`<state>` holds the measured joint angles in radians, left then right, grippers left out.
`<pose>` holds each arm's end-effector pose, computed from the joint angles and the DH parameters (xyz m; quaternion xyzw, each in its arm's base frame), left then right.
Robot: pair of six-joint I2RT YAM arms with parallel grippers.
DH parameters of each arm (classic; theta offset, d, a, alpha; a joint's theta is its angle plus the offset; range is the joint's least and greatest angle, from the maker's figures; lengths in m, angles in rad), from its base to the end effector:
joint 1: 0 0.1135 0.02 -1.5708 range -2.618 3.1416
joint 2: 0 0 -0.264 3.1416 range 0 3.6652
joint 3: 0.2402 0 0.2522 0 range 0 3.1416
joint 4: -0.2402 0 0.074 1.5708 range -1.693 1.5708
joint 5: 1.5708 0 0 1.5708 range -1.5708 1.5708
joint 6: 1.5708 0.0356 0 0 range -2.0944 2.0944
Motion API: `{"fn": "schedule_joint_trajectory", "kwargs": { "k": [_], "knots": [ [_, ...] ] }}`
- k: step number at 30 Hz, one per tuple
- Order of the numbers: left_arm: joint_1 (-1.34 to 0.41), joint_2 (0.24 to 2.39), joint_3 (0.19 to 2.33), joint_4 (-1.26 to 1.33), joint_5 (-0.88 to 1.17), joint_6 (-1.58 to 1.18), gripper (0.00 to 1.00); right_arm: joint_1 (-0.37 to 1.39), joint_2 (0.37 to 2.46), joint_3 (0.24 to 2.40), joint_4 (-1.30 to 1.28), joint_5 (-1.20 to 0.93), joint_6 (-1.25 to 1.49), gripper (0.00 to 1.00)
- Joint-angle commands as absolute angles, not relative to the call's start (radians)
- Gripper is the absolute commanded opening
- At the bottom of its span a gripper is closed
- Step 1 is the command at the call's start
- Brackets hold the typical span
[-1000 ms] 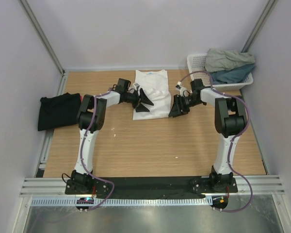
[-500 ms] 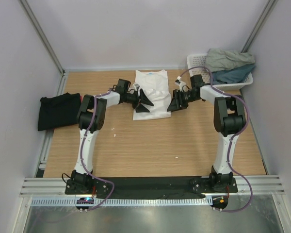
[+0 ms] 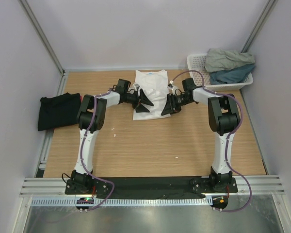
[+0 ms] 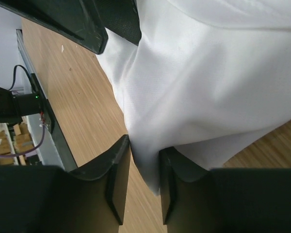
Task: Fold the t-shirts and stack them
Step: Fold the tshirt
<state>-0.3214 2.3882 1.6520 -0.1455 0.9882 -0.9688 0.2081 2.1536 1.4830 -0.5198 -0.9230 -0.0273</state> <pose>0.4592 -0.1842 0.1019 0.1117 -0.8366 0.5355 0.0308 0.4148 0.1166 0.1400 -0.1868 0.8633 0.4508 0.1291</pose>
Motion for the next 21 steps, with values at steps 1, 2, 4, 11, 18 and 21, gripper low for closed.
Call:
{"fn": "schedule_joint_trajectory", "kwargs": {
  "k": [1,2,4,11,18,21],
  "knots": [
    [-0.325,2.379,1.646,-0.135,1.0,-0.965,0.57,0.198,2.106,1.448,-0.518,-0.973,0.023,0.33],
    [-0.327,2.378,1.644,-0.133,1.0,-0.965,0.57,0.186,2.099,1.436,-0.522,-0.971,0.034,0.31],
    [-0.327,2.375,1.643,-0.137,1.0,-0.965,0.57,0.175,2.074,1.39,-0.515,-0.973,0.058,0.31],
    [-0.325,2.378,1.643,-0.132,0.997,-0.966,0.57,0.152,2.045,1.322,-0.502,-1.009,0.126,0.05],
    [-0.325,2.364,1.634,-0.132,1.0,-0.966,0.57,0.144,2.074,1.347,-0.478,-1.043,0.175,0.33],
    [-0.321,2.335,1.641,-0.127,1.018,-0.982,0.57,0.129,2.03,1.382,-0.602,-0.991,0.078,0.45]
  ]
}}
